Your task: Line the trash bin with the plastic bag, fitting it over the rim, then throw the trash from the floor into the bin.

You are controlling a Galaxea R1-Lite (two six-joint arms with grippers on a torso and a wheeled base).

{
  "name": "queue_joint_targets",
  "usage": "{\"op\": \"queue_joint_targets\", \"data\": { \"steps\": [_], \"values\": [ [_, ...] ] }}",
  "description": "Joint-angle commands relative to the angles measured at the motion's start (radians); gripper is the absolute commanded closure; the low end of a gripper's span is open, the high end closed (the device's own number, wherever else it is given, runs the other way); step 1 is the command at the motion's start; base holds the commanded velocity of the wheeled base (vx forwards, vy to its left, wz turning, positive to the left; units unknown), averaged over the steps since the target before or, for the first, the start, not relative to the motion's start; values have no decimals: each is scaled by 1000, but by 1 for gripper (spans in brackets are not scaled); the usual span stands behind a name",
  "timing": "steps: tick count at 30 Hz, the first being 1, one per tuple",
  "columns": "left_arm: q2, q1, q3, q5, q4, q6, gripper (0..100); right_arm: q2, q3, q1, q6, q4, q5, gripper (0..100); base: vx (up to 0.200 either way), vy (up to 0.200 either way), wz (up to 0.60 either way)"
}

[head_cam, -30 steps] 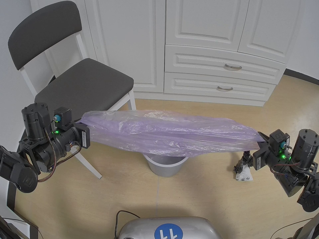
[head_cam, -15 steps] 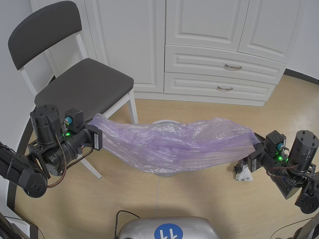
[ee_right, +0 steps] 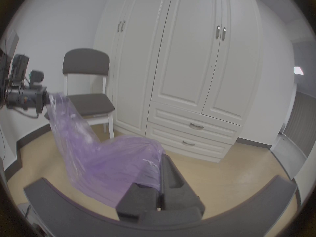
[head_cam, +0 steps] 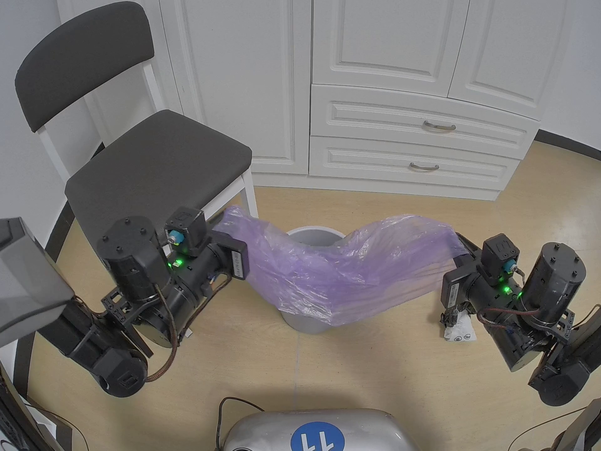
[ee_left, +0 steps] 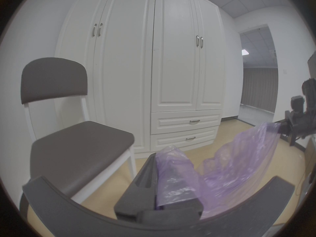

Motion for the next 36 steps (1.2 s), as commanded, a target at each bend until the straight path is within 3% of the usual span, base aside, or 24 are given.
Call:
{"op": "queue_joint_targets", "data": {
  "steps": [1, 5, 13, 24, 36],
  "values": [
    [55, -75, -48, 4, -31, -69, 100, 149, -19, 21, 6, -120, 5, 100, 0, 0, 0],
    [70, -104, -91, 8, -34, -137, 100, 188, -24, 41, 6, -149, 16, 100, 0, 0, 0],
    [109, -136, -125, 9, -34, -176, 100, 251, -71, 58, 16, -149, 21, 100, 0, 0, 0],
    [224, -184, -224, 54, -34, -261, 100, 369, -162, 112, 111, -149, 11, 100, 0, 0, 0],
    [277, -161, -279, 67, -31, -270, 100, 412, -231, 101, 156, -149, 8, 100, 0, 0, 0]
  ]
}}
